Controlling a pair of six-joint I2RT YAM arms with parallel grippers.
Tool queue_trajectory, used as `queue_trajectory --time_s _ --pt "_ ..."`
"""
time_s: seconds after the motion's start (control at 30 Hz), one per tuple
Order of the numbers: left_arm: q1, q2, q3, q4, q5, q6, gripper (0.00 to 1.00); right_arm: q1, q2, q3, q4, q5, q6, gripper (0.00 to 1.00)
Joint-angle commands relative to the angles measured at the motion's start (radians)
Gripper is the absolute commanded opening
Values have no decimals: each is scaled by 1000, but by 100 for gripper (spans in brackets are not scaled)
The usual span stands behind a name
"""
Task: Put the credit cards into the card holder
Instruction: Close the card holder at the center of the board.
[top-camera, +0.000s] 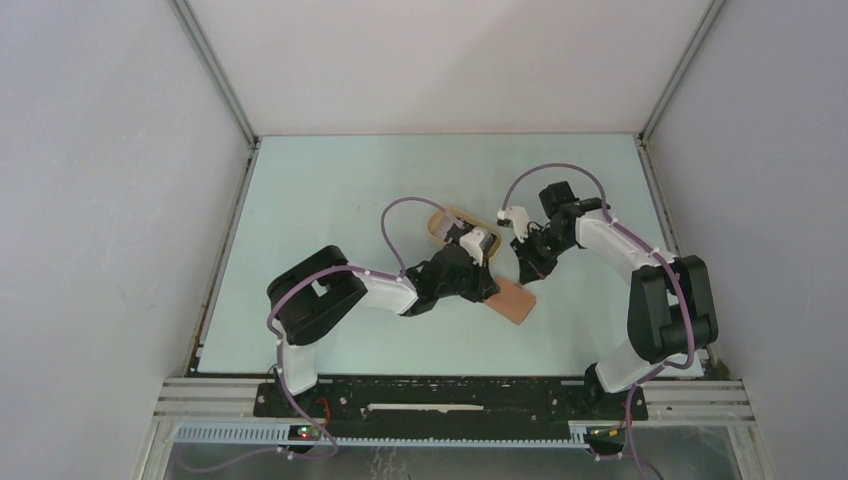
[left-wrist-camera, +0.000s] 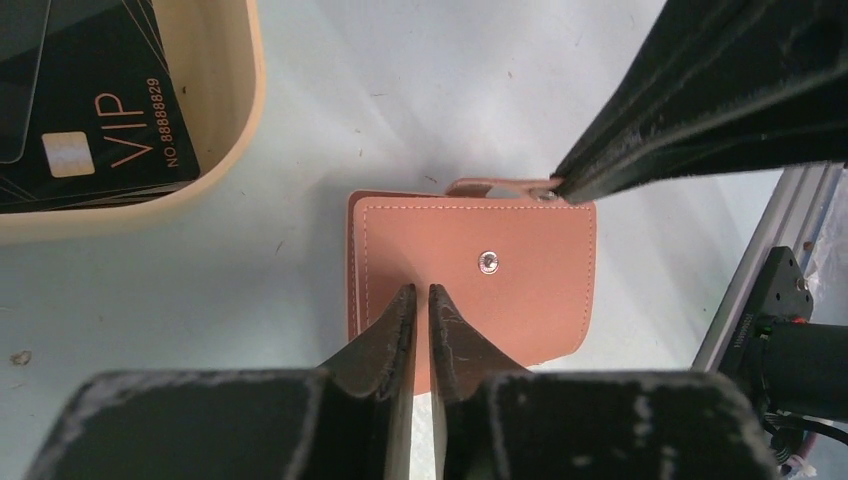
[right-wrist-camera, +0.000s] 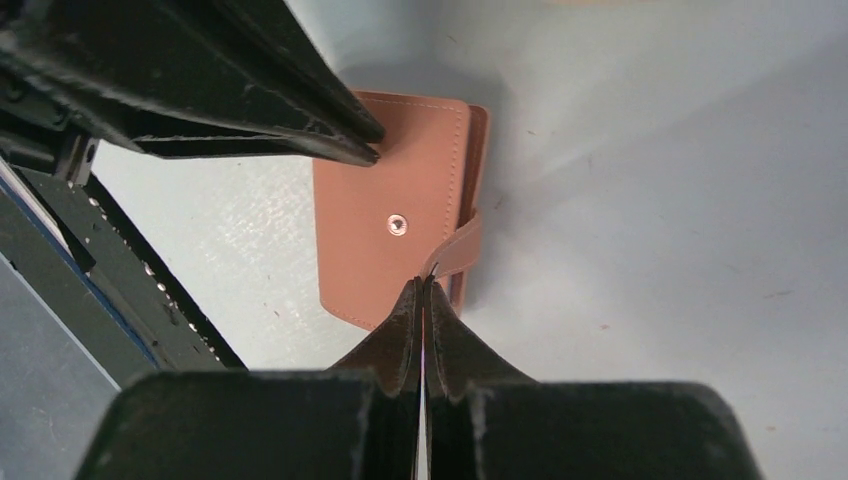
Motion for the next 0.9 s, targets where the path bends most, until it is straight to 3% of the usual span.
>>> queue_trajectory --time_s 0.0,0.23,0.87 --pt "14 35 3 32 38 -42 12 29 -39 -10 15 -56 -37 0" --pt "34 63 -63 189 111 -141 7 33 -77 -56 44 -61 -87 0" --pt "53 76 -124 347 163 -191 2 112 -62 -107 107 21 -130 0"
